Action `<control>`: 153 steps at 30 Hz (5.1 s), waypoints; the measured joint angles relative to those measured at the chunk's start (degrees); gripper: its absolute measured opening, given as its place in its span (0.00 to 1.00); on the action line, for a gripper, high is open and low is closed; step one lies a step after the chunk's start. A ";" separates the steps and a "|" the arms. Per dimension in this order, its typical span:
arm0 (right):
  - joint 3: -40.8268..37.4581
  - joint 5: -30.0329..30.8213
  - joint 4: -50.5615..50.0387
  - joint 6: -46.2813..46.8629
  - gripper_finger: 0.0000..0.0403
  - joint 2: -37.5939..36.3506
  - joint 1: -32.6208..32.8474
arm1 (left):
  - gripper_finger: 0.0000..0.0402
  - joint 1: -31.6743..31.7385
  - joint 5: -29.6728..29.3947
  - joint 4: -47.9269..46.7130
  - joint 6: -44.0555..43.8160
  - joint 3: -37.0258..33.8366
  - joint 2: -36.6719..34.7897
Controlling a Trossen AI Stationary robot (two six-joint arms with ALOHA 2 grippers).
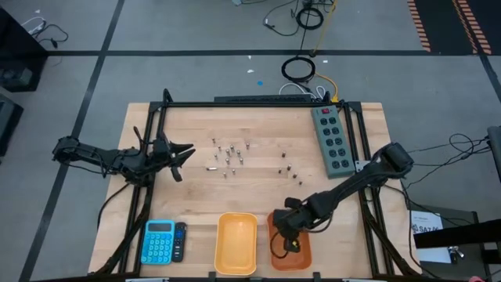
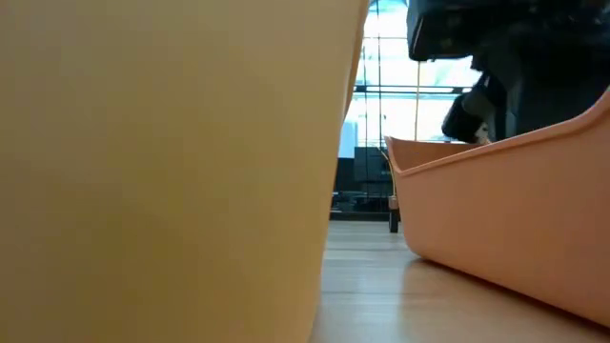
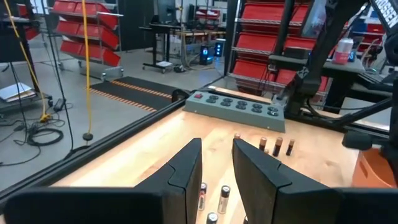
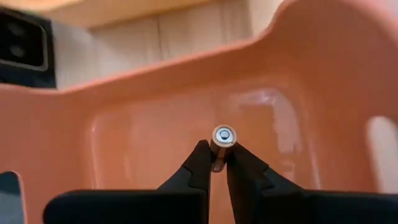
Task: Sort batteries
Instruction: Put the black battery into the orange bin
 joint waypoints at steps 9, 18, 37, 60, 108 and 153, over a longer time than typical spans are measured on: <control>4.58 -3.92 -9.12 -0.06 0.05 5.20 -2.03 | 0.25 0.00 0.26 0.81 0.04 0.00 0.02; 4.77 -4.18 -9.02 -0.06 0.05 5.26 -2.59 | 0.25 0.00 0.26 0.79 0.09 0.00 0.02; 4.77 -2.61 -8.82 1.87 0.20 5.26 -2.71 | 0.25 0.01 1.90 0.74 1.60 0.00 0.02; 12.64 2.69 -12.69 -4.98 0.20 2.32 -2.58 | 0.25 0.01 4.10 0.73 0.86 0.00 0.02; 12.64 43.32 -36.89 2.34 0.20 -16.62 5.81 | 0.25 -3.88 6.07 -3.72 -9.05 5.68 4.10; -5.87 27.96 -41.98 12.19 0.31 -35.30 -0.49 | 0.25 -4.14 11.85 -5.26 -8.57 17.12 18.81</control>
